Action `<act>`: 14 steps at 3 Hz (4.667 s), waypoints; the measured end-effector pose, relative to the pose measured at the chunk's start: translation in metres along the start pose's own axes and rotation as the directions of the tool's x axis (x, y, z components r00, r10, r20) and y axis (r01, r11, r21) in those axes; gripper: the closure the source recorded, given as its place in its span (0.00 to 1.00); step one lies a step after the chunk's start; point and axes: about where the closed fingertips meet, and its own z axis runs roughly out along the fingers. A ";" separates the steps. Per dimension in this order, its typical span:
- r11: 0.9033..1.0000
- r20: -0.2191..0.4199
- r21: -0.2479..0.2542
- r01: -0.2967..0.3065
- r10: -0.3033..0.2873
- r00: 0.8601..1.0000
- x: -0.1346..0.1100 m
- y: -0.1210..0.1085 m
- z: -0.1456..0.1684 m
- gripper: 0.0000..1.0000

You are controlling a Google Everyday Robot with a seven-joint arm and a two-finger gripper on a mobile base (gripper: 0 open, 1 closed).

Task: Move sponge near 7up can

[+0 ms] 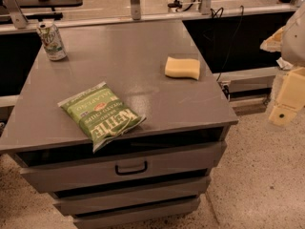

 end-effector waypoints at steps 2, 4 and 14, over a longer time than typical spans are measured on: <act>1.000 0.051 0.029 0.009 -0.011 0.999 -0.007 -0.010 0.007 0.00; 0.992 0.246 0.118 0.042 -0.070 0.967 -0.055 -0.082 0.070 0.00; 0.989 0.595 -0.065 -0.130 0.143 0.791 -0.136 -0.203 0.173 1.00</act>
Offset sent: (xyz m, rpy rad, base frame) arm 0.0380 0.0128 -0.0135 0.1197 -0.1112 0.0514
